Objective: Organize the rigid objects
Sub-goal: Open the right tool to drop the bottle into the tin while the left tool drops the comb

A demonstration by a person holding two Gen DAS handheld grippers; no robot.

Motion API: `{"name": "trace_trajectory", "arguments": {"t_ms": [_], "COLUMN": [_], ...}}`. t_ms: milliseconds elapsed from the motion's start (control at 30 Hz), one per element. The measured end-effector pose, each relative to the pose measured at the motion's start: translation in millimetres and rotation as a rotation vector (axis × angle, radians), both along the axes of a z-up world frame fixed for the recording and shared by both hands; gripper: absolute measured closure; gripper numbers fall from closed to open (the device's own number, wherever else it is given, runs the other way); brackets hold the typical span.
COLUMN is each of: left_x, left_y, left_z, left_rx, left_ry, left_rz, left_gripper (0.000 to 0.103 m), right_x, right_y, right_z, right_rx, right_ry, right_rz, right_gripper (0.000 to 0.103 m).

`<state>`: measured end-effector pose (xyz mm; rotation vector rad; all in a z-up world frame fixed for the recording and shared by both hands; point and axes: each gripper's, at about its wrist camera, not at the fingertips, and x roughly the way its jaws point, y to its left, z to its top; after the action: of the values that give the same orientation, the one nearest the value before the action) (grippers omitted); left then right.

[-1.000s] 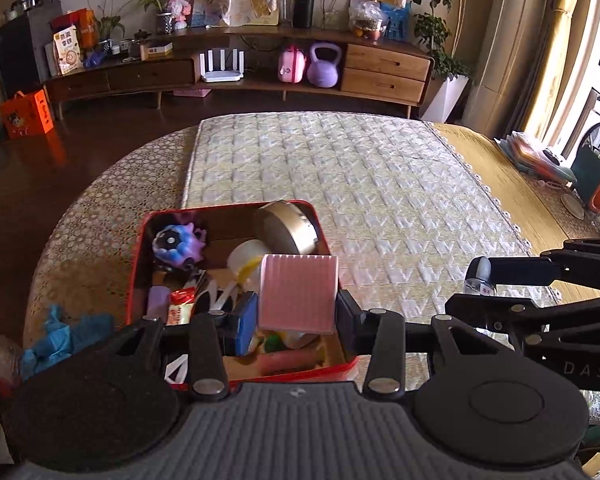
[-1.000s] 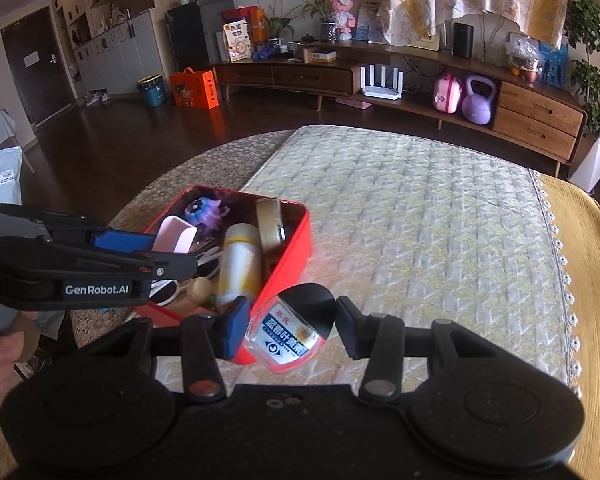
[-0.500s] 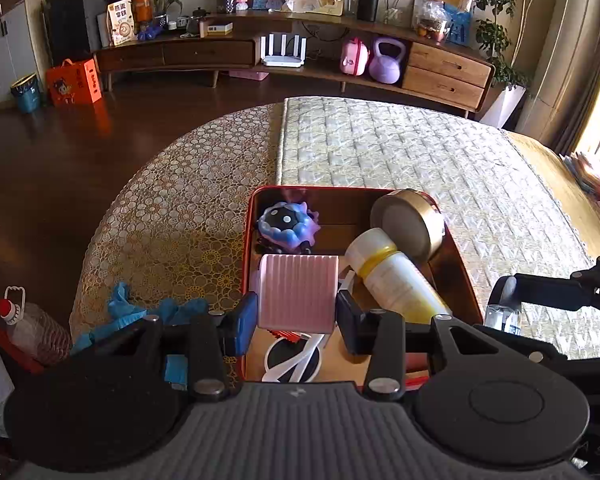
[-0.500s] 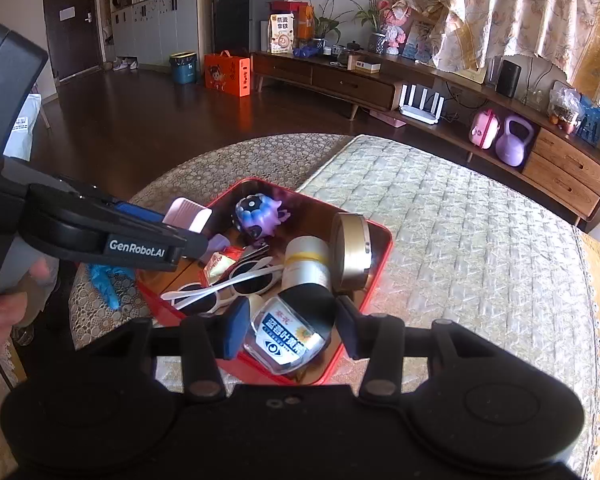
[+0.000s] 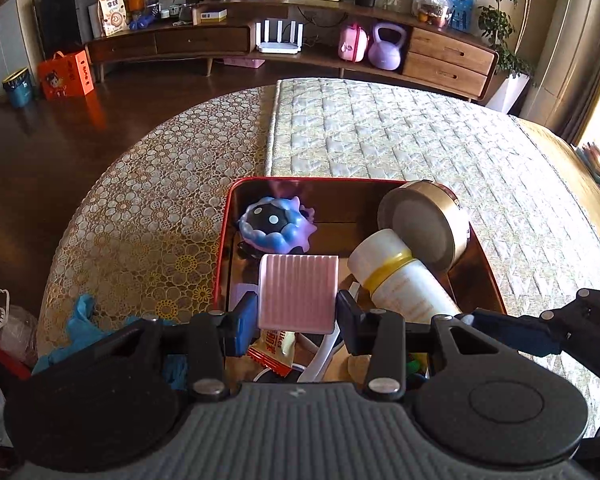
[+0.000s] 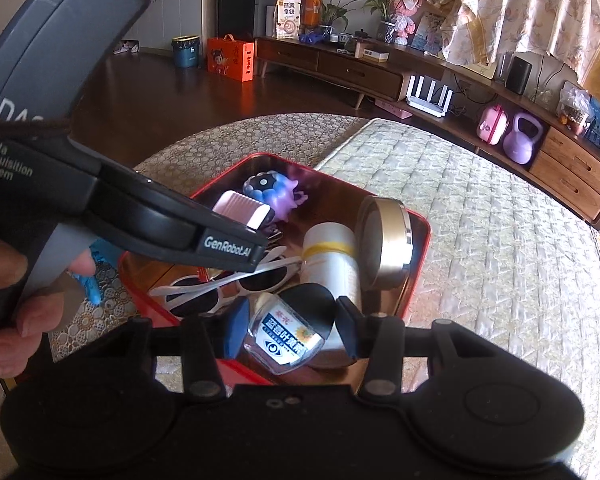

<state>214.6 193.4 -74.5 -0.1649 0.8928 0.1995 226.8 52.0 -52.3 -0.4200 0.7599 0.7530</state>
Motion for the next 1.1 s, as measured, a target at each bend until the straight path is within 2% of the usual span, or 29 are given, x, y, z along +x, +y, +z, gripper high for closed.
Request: {"name": "trace_trajectory", "arguments": {"t_ms": [333,667,767,833,1100], "left_x": [5.7,0.9,-3.3,-7.7,-27.0], "left_y": [-9.6,-11.9,-13.4,-11.8,-21.0], "left_z": [-12.5,-16.6,-14.6,-12.5,4.6], "left_rx": [0.006,-0.012,0.009,-0.013,0.004], "left_ry": [0.020,0.042,0.038,0.024,-0.029], "left_rz": [-0.036,-0.025,-0.010,-0.008,-0.013], "left_gripper": [0.061,0.061,0.053,0.039,0.038], "right_x": [1.5,-3.0,-8.0,-10.2,-18.7], "right_y": [-2.3,-12.4,-17.9,-21.9,-39.5], "right_z": [-4.1,6.0,11.3,14.8,29.6], "right_rx": [0.004,0.047,0.053,0.061,0.102], "right_ry": [0.009,0.029,0.013,0.010,0.012], "right_rz": [-0.006,-0.020,-0.021,-0.025,-0.040], "right_gripper": [0.061,0.050,0.048,0.046,0.039]}}
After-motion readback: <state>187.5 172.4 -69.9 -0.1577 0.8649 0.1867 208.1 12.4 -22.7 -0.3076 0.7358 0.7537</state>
